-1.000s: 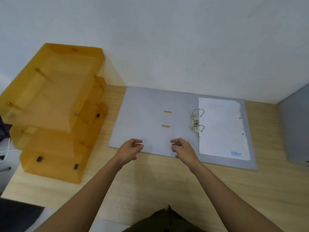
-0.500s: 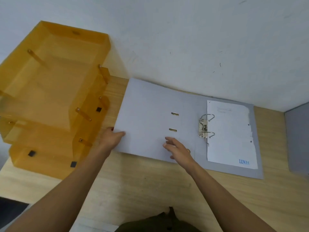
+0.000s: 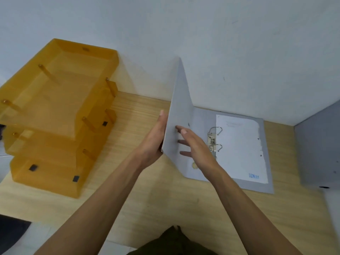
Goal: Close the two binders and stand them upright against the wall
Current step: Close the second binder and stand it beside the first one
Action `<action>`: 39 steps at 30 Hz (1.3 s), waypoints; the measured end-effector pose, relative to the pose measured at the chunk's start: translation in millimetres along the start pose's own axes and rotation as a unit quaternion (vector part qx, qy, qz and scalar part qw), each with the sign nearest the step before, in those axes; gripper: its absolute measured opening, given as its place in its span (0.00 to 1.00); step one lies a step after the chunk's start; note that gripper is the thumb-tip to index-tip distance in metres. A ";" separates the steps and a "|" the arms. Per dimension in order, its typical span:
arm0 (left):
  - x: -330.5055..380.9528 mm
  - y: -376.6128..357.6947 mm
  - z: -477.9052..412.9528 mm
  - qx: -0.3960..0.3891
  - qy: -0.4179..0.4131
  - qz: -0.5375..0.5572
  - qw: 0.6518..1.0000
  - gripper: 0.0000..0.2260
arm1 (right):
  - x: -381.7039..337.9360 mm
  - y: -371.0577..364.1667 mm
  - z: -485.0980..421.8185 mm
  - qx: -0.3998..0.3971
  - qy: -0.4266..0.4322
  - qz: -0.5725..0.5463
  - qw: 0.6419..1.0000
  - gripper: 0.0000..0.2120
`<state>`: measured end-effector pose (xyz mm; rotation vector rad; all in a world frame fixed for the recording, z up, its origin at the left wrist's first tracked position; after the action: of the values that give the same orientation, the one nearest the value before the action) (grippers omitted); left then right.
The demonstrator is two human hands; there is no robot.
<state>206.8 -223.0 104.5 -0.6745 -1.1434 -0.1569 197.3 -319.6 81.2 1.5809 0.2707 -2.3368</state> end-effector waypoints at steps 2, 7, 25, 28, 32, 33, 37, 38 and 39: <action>-7.9 -25.7 -13.3 0.001 -0.001 -0.001 1.000 0.30 | -9.0 14.7 18.3 0.006 0.014 -0.010 1.000 0.20; -48.1 -70.9 -44.4 0.009 0.047 -0.132 0.990 0.29 | -12.1 61.0 59.9 0.045 0.019 -0.011 0.999 0.19; -179.1 -49.7 -61.0 0.222 0.158 -0.230 0.934 0.30 | 137.7 262.6 165.0 0.200 -0.105 -0.037 0.974 0.19; -197.4 -54.4 -61.8 0.220 0.182 -0.236 0.929 0.35 | 170.1 278.4 176.3 0.232 -0.151 0.003 0.961 0.29; -203.4 -60.7 -67.0 0.238 0.184 -0.282 0.911 0.37 | 191.1 283.2 175.9 0.241 -0.177 0.146 0.943 0.43; -202.5 -60.9 -66.8 0.240 0.184 -0.292 0.907 0.37 | 191.7 280.0 174.2 0.235 -0.182 0.198 0.934 0.44; -205.3 -59.3 -65.2 0.253 0.194 -0.313 0.895 0.37 | 190.4 261.7 152.7 0.166 -0.134 0.282 0.935 0.39; -205.8 -58.7 -64.9 0.254 0.200 -0.315 0.892 0.37 | 192.8 255.0 145.6 0.132 -0.131 0.283 0.941 0.38; -206.2 -57.1 -65.2 0.257 0.203 -0.318 0.890 0.37 | 196.4 248.5 139.9 0.096 -0.134 0.294 0.941 0.37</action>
<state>144.6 -350.2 -68.7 0.2242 -0.9021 -0.5067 95.6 -625.7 -44.8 1.1746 -0.4460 -2.0913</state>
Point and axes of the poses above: each hand's wrist, its own z-axis away from the middle knuckle, its own y-axis out of the back of the hand, x = y × z, the point moved 10 cm from there along -z, towards the middle knuckle, and after that the axes turned 10 degrees about -x, right-handed, at the moved point
